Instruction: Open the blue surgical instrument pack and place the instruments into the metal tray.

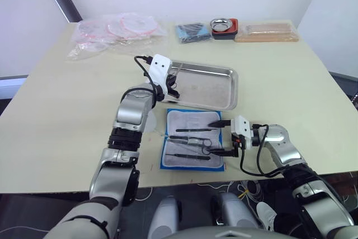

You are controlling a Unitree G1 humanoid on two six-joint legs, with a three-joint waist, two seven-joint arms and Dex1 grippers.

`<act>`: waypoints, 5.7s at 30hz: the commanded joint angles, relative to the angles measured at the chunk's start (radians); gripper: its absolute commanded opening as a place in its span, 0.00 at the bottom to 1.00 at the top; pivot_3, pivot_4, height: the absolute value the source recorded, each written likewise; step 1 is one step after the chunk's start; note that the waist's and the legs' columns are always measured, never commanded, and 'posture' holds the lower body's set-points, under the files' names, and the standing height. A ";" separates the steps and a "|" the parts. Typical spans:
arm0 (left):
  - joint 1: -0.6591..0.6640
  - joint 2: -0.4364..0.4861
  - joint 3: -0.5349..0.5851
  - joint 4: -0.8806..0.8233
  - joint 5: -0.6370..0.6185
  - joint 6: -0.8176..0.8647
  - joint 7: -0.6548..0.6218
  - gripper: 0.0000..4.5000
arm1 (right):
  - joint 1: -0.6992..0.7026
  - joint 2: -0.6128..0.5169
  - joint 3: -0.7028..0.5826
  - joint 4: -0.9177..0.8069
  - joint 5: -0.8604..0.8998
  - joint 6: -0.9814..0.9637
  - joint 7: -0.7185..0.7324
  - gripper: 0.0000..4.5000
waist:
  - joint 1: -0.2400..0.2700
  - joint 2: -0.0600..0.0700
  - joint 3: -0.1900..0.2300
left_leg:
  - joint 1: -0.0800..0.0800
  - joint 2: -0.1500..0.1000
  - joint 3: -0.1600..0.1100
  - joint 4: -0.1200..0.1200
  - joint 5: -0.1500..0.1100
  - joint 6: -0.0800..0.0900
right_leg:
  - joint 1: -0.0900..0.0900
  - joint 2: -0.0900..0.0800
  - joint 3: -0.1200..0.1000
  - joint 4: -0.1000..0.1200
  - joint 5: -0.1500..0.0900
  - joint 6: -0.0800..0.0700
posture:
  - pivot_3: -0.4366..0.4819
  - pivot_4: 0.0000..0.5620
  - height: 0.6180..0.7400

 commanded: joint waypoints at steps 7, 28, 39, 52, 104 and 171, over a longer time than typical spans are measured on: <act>-0.064 -0.054 0.034 0.101 -0.023 0.078 0.070 0.02 | 0.058 0.008 0.082 0.107 -0.096 0.024 -0.020 1.00 | -0.002 0.000 0.000 | 0.000 0.000 -0.001 0.000 0.000 0.000 | 0.000 0.000 -0.001 0.000 0.000 0.000 | 0.48 0.27 1.00; -0.083 -0.061 0.063 0.228 -0.010 0.027 0.189 0.10 | 0.061 0.001 0.078 0.108 -0.096 0.021 -0.033 1.00 | -0.008 0.000 0.000 | 0.002 -0.001 -0.003 0.000 0.000 -0.001 | 0.003 -0.001 -0.002 -0.001 0.000 0.000 | 0.48 0.27 1.00; -0.070 -0.066 0.047 0.178 0.000 0.029 0.195 0.59 | 0.068 -0.002 0.079 0.096 -0.095 0.027 -0.033 1.00 | -0.008 0.000 0.000 | 0.001 -0.001 -0.004 0.000 0.000 -0.001 | 0.003 -0.001 -0.003 -0.001 0.000 0.000 | 0.48 0.27 1.00; 0.006 0.023 0.021 0.094 -0.024 -0.253 -0.035 0.59 | 0.075 -0.001 0.076 0.087 -0.089 0.030 -0.033 1.00 | -0.009 0.000 0.000 | 0.001 -0.001 -0.004 -0.002 0.001 -0.002 | 0.003 -0.004 -0.003 -0.003 0.000 0.000 | 0.48 0.27 1.00; 0.653 0.771 0.266 -0.355 -0.522 -0.474 -1.237 0.97 | 0.076 0.004 0.081 0.100 -0.086 0.018 0.004 1.00 | -0.003 0.002 0.004 | 0.000 0.012 -0.003 -0.019 0.000 -0.002 | -0.004 -0.008 -0.004 -0.017 -0.005 -0.009 | 0.48 0.27 1.00; 0.188 0.323 -0.201 0.240 -0.072 -0.804 -1.105 0.02 | 0.072 0.004 0.066 0.094 -0.079 0.034 -0.029 1.00 | 0.002 -0.005 0.000 | 0.001 0.011 0.004 -0.016 0.001 -0.001 | -0.003 0.003 -0.005 -0.014 0.002 -0.010 | 0.48 0.27 1.00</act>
